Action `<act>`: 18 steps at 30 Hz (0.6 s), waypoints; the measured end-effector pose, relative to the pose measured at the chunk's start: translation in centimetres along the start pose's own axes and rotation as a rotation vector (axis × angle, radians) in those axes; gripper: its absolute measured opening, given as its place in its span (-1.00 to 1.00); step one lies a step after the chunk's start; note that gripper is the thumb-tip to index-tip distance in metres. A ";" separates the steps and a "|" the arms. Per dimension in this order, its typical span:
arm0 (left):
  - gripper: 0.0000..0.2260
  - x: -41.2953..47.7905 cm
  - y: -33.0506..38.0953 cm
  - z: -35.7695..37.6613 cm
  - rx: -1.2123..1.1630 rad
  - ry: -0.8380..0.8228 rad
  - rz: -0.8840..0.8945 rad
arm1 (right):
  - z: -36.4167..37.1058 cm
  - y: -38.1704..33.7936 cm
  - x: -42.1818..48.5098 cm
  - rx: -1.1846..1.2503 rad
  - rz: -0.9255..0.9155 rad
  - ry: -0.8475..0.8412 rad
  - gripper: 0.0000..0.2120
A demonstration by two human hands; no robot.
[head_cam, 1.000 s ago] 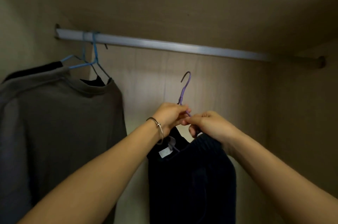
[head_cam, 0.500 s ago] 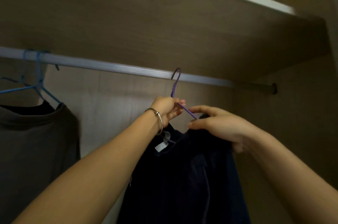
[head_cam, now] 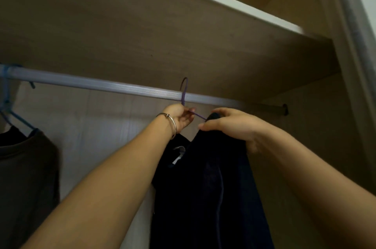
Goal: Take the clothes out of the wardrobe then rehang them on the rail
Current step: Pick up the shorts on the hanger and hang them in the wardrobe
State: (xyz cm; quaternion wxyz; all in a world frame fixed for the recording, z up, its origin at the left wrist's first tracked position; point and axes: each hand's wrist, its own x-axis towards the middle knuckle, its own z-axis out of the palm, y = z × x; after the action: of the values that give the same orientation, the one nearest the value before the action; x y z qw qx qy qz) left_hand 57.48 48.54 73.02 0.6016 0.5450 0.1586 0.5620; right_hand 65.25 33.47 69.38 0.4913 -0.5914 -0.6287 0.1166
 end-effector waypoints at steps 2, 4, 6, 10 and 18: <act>-0.74 0.1 -1.2 -0.1 0.002 0.015 -0.026 | -0.2 1.0 0.0 -0.130 0.029 0.034 -0.52; -0.78 0.0 -2.5 -0.2 0.009 0.034 -0.061 | -0.4 1.9 -0.1 -0.327 0.044 0.078 -0.50; -0.72 -0.2 -3.4 -0.4 0.013 0.037 -0.061 | -0.3 2.5 -0.5 -0.439 0.043 0.060 -0.51; -0.75 -0.3 -3.6 -0.7 0.055 0.021 -0.047 | -0.2 2.9 -1.0 -0.481 0.036 0.048 -0.56; -0.88 -2.4 -3.2 -1.0 0.472 0.004 -0.010 | 0.9 4.3 -1.8 -0.676 -0.056 0.269 -0.75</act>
State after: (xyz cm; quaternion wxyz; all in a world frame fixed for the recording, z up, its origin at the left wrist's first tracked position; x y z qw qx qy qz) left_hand 57.53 47.69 69.00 0.4601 0.6687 0.2896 0.5072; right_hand 66.96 33.51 64.95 0.3494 -0.7131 -0.5774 -0.1899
